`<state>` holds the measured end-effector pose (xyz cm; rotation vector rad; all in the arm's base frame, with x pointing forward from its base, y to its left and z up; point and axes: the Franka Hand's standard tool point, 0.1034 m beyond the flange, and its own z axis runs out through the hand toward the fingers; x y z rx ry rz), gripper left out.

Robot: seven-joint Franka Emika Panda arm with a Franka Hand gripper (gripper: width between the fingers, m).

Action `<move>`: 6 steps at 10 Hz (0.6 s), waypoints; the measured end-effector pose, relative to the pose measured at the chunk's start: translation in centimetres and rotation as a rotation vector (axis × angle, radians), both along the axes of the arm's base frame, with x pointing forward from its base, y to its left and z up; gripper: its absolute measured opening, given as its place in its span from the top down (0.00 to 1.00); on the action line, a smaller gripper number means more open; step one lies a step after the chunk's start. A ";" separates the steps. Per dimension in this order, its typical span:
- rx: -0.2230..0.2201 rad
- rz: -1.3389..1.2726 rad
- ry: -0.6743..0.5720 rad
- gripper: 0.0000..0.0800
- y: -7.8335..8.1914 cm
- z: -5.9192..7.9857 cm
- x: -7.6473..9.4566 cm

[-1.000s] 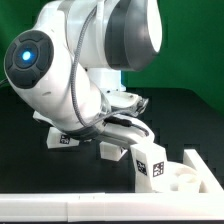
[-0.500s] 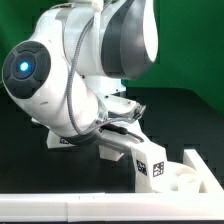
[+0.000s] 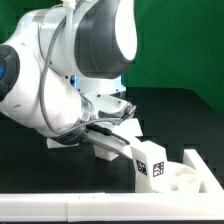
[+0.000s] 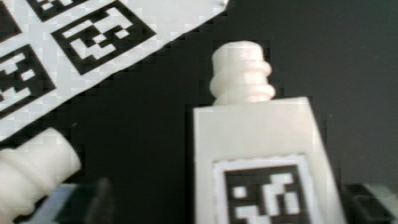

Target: Assemble stool

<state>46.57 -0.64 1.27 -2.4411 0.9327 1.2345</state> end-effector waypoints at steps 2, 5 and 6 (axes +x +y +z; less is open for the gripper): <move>0.000 -0.002 0.000 0.58 -0.1 0.0 0.0; -0.032 0.015 -0.007 0.58 0.0 0.9 0.5; -0.080 0.068 -0.037 0.58 0.8 3.5 1.5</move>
Offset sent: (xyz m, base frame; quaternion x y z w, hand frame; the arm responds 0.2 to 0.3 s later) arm 0.0000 0.0000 0.0000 0.0000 0.0000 0.0000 1.0000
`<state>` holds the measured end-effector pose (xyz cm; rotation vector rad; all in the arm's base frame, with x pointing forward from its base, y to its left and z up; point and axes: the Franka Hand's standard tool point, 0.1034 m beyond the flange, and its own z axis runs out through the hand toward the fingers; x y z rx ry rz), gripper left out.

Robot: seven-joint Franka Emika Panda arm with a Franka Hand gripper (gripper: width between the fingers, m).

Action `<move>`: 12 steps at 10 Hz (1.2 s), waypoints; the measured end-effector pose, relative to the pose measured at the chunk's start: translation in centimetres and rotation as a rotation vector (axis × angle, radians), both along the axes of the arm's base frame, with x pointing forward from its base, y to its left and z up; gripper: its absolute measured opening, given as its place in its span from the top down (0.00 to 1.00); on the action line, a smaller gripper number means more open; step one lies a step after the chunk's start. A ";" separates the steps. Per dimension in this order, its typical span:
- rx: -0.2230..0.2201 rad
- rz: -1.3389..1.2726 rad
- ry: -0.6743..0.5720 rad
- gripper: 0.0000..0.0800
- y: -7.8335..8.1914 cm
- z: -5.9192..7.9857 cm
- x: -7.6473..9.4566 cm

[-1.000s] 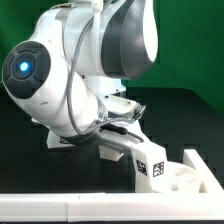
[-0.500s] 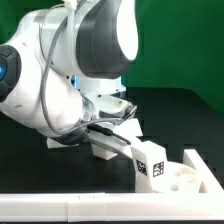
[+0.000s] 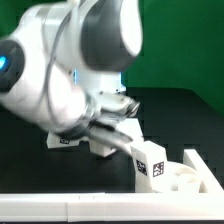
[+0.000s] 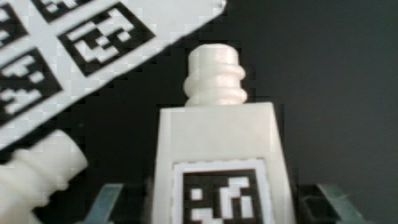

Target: Assemble stool

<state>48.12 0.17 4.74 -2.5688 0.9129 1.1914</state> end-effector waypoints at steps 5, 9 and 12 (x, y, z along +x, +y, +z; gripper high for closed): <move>-0.175 0.124 -0.337 0.58 1.9 3.0 2.8; -0.267 0.349 -0.681 0.58 6.2 8.6 8.4; -0.306 0.356 -0.849 0.58 7.4 8.0 9.0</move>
Offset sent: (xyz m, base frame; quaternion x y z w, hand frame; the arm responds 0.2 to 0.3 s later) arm 0.0000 0.0000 0.0000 0.0000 0.1938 0.0000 0.9810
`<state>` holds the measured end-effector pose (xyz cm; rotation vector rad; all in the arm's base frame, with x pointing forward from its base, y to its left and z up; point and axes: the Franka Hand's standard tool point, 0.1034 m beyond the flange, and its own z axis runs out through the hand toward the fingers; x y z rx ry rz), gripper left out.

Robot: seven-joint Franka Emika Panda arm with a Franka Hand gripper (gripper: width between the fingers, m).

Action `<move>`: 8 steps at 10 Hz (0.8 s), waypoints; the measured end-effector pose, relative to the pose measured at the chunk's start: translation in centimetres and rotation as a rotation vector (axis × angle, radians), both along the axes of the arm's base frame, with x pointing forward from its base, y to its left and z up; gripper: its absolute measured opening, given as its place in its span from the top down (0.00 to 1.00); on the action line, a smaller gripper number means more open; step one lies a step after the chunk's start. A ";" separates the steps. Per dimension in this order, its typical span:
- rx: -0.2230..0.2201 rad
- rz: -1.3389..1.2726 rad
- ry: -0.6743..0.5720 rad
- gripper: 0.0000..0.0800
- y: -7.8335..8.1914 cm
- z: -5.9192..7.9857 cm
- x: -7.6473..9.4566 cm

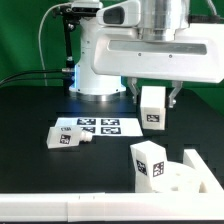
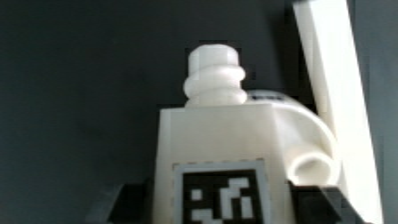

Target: Assemble stool

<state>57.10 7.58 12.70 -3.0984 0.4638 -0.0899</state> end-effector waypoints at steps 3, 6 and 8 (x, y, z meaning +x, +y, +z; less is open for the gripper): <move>-0.049 0.135 -0.213 0.58 4.4 1.4 2.9; -0.025 0.175 -0.410 0.58 6.4 1.1 2.5; -0.066 0.275 -0.444 0.58 5.6 -0.8 2.6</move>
Offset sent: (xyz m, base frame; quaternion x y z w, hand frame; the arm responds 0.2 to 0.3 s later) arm 0.0156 0.0131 0.0211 -0.0679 0.2971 -0.1352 0.9428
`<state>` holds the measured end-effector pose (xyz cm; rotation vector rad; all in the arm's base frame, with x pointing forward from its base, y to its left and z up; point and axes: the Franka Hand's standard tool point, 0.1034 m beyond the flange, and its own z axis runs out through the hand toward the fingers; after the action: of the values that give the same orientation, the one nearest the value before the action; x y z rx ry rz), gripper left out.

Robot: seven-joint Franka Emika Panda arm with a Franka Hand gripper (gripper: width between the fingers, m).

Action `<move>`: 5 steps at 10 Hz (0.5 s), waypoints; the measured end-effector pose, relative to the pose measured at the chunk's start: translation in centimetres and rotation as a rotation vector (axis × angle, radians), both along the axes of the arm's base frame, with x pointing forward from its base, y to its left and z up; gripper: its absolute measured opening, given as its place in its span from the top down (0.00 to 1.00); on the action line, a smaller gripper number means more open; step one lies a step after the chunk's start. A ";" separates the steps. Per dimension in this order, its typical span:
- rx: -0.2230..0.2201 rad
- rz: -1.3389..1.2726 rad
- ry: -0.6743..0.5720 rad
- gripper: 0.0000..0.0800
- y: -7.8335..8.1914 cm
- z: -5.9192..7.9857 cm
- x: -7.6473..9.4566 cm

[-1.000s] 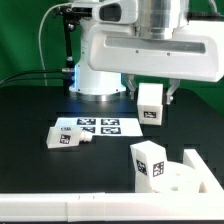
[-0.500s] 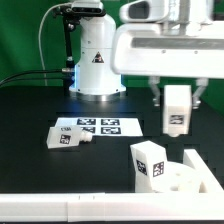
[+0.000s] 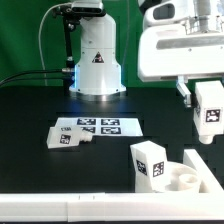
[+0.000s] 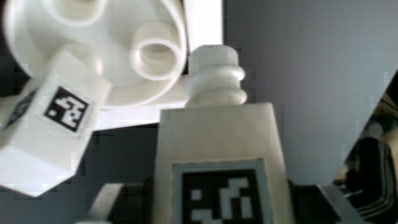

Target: Assemble stool

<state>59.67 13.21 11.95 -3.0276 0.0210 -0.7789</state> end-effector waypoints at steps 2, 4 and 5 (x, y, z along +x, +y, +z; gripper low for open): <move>-0.091 0.114 -0.068 0.58 -1.5 -0.3 2.2; -0.106 0.127 -0.081 0.58 -1.7 -0.8 2.3; -0.107 0.128 -0.081 0.58 -1.7 -0.9 2.3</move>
Offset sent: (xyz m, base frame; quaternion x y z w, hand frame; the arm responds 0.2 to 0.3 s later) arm 0.0000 0.0000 0.0000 0.0000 0.0000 0.0000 1.0000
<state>61.95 11.56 11.09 -3.0543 -0.2201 -0.9187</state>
